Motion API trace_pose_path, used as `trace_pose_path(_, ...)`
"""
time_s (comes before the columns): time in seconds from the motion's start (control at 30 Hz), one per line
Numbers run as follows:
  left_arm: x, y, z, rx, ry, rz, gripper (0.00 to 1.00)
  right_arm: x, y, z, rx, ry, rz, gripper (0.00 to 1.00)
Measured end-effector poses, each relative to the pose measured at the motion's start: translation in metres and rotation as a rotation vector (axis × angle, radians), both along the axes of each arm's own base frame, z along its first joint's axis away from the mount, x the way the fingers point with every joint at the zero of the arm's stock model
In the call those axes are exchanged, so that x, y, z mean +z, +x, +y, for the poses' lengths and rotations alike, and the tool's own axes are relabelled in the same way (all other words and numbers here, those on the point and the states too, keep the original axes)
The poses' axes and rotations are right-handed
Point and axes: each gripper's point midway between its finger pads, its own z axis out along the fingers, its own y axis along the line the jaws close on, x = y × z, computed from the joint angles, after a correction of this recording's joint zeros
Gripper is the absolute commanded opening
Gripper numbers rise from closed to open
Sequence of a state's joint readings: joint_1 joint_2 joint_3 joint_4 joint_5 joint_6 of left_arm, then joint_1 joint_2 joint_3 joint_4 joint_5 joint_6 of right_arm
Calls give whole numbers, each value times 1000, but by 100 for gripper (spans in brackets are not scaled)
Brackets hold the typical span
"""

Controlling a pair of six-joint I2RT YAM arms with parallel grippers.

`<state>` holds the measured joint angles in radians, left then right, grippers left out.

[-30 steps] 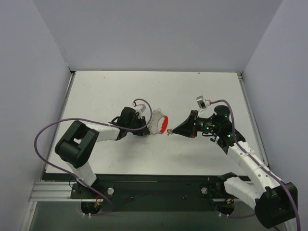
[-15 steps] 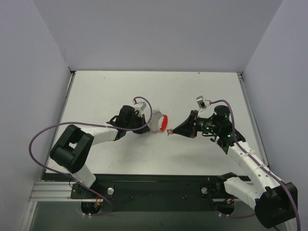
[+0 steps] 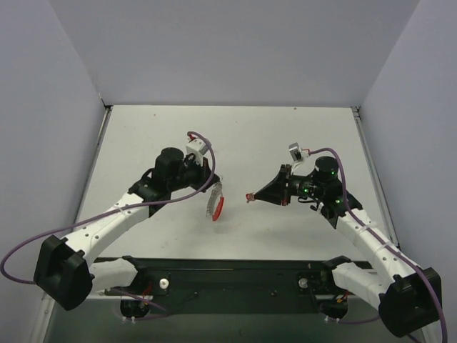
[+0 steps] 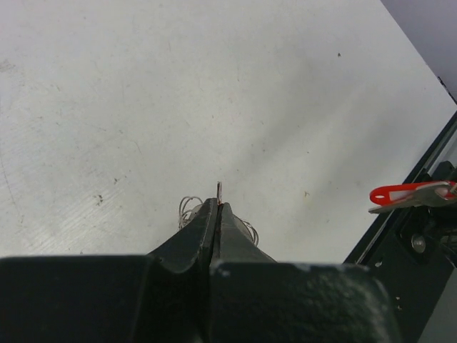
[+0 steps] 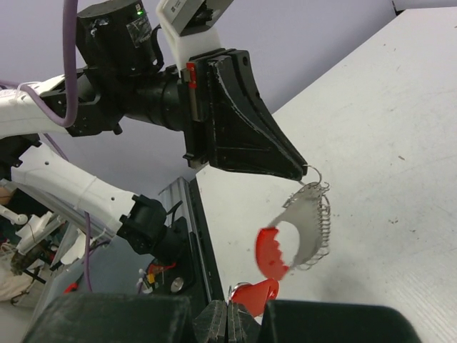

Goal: Put the keys on the keyring

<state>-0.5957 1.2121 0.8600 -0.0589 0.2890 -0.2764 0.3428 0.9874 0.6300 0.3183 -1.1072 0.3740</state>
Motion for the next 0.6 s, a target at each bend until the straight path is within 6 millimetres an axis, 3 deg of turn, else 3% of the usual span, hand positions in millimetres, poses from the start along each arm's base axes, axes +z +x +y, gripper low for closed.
trace_pose_path(0.3,4,-32,9,-66,52,30,0,4,1,4,10,13,-1,0)
trace_pose_path(0.6,54,-64,10,-162,-117,-172,0,35,3,12,35,51,-62,0)
